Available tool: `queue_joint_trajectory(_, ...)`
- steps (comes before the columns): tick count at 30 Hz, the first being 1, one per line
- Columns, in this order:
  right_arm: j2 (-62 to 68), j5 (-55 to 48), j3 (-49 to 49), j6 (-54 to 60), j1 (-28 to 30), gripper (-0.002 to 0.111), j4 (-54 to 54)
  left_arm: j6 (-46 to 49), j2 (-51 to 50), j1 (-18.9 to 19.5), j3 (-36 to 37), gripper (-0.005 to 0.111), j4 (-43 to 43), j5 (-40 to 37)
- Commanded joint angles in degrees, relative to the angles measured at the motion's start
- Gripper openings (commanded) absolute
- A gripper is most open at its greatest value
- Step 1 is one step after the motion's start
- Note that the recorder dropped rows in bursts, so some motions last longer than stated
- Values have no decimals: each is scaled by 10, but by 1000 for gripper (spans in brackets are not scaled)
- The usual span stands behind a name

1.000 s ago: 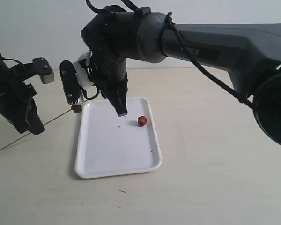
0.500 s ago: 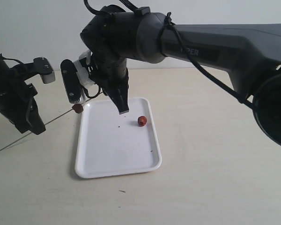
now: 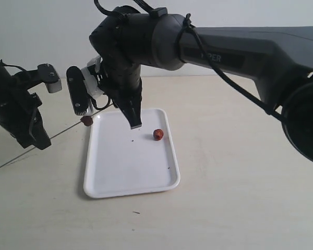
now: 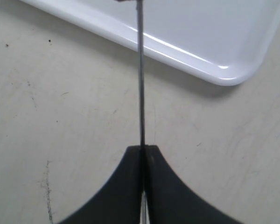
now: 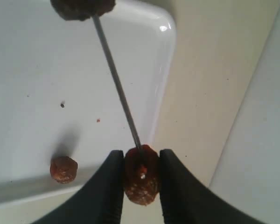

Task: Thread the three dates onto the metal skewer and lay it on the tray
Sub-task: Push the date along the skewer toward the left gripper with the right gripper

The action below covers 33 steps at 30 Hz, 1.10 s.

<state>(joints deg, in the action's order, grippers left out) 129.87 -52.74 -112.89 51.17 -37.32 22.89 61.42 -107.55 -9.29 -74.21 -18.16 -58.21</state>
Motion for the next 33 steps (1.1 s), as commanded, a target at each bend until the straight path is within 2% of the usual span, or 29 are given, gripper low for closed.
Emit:
queue_joint_trajectory(1, -5, -3, 0, -3, 0, 25, -16, -4, 3, 2, 2, 0, -9, -1)
queue_joint_trajectory(10, -5, 11, 0, -2, -47, 25, 33, -4, 3, 2, 2, 0, -13, 1)
queue_joint_trajectory(27, -5, 10, 0, -3, -73, 26, 25, -4, 3, 2, 2, 0, -23, -1)
queue_joint_trajectory(31, -5, 0, 0, -4, -73, 36, 21, -4, 3, 2, 2, 0, -30, -1)
queue_joint_trajectory(33, -5, -2, 0, -14, -73, 49, 19, -4, 3, 2, 2, 0, -32, -1)
